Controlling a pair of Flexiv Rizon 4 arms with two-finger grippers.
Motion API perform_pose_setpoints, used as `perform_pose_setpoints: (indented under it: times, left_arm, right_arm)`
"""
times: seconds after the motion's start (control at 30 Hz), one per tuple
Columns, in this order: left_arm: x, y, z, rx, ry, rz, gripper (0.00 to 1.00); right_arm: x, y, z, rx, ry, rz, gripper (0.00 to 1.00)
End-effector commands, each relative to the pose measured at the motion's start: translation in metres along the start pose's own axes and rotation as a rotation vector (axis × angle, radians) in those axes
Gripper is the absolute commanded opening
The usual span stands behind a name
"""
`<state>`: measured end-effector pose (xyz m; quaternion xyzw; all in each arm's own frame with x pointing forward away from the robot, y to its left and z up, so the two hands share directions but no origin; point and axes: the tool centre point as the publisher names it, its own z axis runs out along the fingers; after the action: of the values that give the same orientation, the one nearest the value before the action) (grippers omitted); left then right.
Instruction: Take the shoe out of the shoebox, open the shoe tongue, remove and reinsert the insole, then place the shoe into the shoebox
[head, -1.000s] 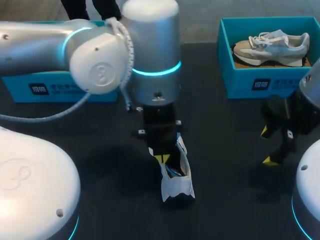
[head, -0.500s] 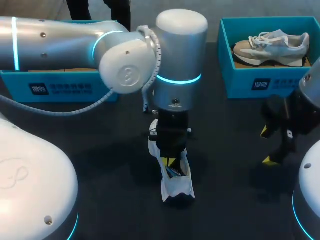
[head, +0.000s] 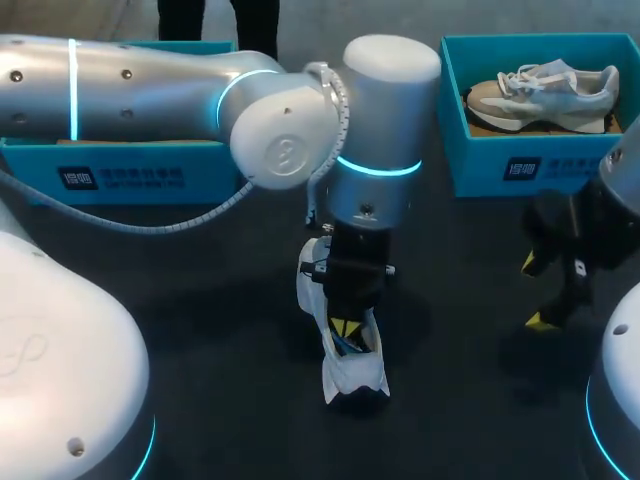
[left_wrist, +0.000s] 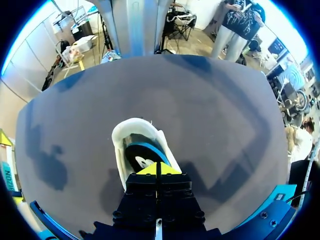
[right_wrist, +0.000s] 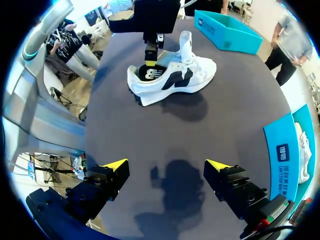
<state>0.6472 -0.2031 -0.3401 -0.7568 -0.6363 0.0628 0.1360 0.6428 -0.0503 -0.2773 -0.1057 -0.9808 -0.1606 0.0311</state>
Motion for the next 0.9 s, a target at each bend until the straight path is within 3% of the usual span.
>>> perform_pose_setpoints:
  times: [0.03, 0.43, 0.9]
  left_arm:
    - [-0.002, -0.002, 0.001, 0.004, 0.009, 0.017, 0.0]
    - [0.001, -0.012, 0.006, 0.011, 0.013, 0.061, 0.0]
    - [0.009, -0.017, -0.004, -0.01, -0.015, 0.076, 0.0]
  right_arm:
    - [0.002, 0.0, 0.001, 0.001, -0.004, 0.0, 1.0]
    - [0.002, 0.0, 0.001, 0.001, -0.004, 0.0, 1.0]
    - [0.002, 0.0, 0.001, 0.001, -0.004, 0.0, 1.0]
